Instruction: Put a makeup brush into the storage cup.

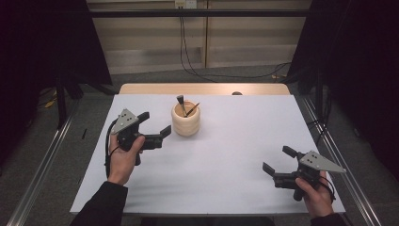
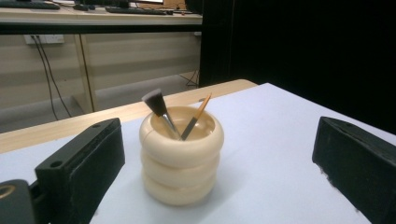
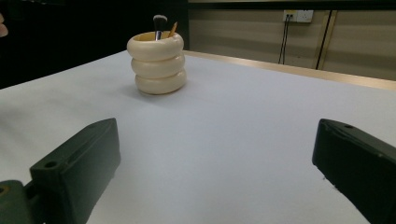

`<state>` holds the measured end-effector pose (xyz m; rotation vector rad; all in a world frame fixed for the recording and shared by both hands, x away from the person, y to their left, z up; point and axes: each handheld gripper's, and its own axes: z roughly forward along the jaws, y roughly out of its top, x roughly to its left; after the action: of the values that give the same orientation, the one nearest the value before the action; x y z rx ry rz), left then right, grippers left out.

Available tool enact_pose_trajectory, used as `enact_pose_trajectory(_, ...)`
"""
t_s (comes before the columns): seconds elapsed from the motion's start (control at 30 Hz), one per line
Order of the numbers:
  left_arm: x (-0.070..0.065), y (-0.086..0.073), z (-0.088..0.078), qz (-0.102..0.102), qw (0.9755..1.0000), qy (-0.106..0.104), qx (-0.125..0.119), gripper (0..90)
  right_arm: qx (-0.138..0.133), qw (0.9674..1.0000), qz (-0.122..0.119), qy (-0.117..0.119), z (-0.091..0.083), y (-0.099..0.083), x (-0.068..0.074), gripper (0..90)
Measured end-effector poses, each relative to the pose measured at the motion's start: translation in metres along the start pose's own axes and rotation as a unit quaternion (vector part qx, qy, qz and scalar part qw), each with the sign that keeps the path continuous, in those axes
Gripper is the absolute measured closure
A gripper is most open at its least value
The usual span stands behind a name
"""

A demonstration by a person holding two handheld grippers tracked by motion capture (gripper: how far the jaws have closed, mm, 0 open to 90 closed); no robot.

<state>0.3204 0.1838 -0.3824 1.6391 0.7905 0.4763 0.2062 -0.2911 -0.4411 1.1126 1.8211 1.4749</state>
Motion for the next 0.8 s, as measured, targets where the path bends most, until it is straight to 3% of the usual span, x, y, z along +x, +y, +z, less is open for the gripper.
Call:
enact_pose_trajectory(0.13,-0.002,-0.006,-0.011,0.002,1.0000,-0.002,-0.001,1.9,-0.001,1.0000,-0.003,-0.003,-0.001,0.000,0.000,0.5)
enact_pose_trajectory(0.33,-0.008,-0.019,-0.031,0.000,0.9999,0.014,0.006,1.9,-0.001,1.0000,-0.003,-0.006,-0.006,0.000,0.000,0.4)
enact_pose_trajectory(0.4,-0.008,-0.023,-0.038,-0.012,0.9999,0.010,0.000,1.9,-0.002,0.9999,0.001,-0.010,-0.007,0.000,0.000,0.5)
enact_pose_trajectory(0.57,-0.011,-0.030,-0.051,0.000,0.9997,0.024,-0.005,1.9,0.004,1.0000,-0.002,-0.006,-0.007,-0.001,0.000,0.4)
enact_pose_trajectory(0.67,-0.016,-0.036,-0.056,0.013,0.9995,0.030,0.006,1.9,0.006,1.0000,-0.005,-0.005,-0.007,-0.002,-0.001,0.4)
enact_pose_trajectory(0.8,-0.020,-0.047,-0.066,0.009,0.9994,0.033,0.006,1.9,0.006,1.0000,-0.003,-0.007,-0.008,-0.002,-0.001,0.5)
